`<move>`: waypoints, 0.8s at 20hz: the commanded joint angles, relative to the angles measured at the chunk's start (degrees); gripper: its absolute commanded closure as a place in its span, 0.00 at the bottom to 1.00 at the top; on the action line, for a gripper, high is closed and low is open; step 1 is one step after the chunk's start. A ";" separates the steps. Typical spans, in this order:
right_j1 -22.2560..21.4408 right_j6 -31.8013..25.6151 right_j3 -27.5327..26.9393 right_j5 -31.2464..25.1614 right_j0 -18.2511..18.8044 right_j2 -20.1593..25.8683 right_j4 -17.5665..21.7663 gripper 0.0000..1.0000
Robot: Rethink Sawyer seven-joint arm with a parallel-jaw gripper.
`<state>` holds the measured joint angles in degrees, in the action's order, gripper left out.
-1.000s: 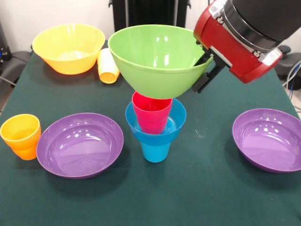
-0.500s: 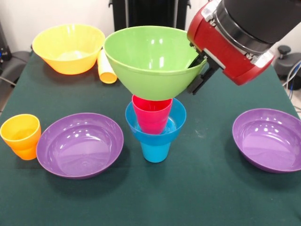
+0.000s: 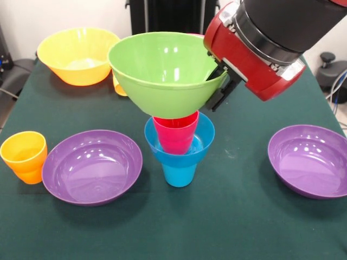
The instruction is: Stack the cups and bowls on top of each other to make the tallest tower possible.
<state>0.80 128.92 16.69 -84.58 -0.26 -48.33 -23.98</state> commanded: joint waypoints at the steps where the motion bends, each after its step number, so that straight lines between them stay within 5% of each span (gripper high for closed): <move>1: 0.67 -14.75 2.75 -1.88 -0.47 7.43 2.10 1.00; 16: 2.68 -13.98 -1.14 -6.00 0.82 8.05 -0.46 1.00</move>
<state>0.92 128.92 16.64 -84.63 -0.36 -46.35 -24.12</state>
